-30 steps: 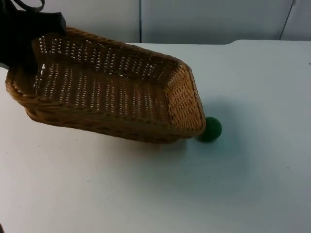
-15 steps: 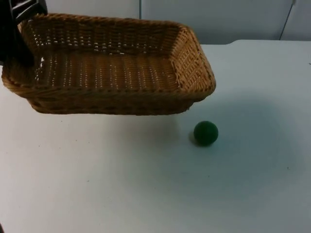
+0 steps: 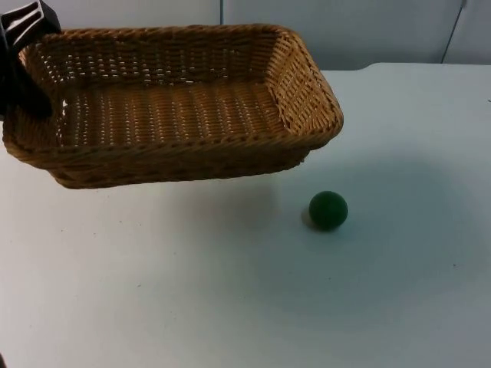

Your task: Pick up the basket with the left hand and place the ball into the basket with the right hand.

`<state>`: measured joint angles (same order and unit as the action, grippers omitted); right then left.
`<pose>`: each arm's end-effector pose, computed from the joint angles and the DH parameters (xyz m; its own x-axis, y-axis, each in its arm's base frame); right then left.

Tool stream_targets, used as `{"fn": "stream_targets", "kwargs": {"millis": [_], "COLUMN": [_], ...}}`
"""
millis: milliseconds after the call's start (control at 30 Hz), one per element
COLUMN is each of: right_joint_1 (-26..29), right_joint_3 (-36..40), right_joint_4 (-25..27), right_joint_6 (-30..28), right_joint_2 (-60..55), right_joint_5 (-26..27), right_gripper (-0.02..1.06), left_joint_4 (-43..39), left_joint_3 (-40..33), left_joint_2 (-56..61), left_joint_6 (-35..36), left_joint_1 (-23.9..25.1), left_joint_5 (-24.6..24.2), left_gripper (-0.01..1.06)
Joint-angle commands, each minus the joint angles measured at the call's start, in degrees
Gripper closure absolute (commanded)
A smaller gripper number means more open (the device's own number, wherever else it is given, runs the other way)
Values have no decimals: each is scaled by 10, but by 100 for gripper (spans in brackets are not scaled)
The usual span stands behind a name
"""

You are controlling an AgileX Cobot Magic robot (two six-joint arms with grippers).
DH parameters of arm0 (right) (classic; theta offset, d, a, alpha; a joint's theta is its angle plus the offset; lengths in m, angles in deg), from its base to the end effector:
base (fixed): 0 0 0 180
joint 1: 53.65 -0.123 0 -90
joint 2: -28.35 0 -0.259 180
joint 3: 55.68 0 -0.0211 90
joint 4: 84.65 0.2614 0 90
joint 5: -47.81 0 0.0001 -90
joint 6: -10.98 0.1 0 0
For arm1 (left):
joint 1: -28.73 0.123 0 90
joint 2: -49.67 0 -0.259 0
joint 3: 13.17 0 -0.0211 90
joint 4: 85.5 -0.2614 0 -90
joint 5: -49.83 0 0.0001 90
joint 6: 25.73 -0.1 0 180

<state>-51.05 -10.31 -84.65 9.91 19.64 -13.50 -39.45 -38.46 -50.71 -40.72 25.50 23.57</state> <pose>0.0336 -0.0015 0.2897 -0.4291 0.0008 -0.9033 0.0374 0.9992 -0.0169 0.3239 -0.0502 0.1652 -0.8301 -0.3980 -0.3905 -0.1712 0.8484 -0.5009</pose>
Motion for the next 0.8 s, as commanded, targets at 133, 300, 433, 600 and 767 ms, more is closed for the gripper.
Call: {"fn": "stream_targets", "kwargs": {"millis": [133,300,433,600,767], "right_joint_1": [3,3,3,3,3], "right_joint_3": [2,2,2,2,2], "right_joint_4": [0,0,0,0,0], "right_joint_6": [-4,-4,-4,-4,-4], "right_joint_2": [1,1,1,1,1], "right_joint_5": [4,4,4,4,4], "right_gripper": [105,105,105,105,105], "left_joint_4": [22,22,22,20,20], "left_joint_3": [0,0,0,0,0], "left_joint_2": [9,9,9,9,9], "left_joint_6": [1,1,1,1,1], "left_joint_1": [2,2,2,2,2], "left_joint_5": [6,6,6,6,6], "left_gripper": [105,105,105,105,105]}}
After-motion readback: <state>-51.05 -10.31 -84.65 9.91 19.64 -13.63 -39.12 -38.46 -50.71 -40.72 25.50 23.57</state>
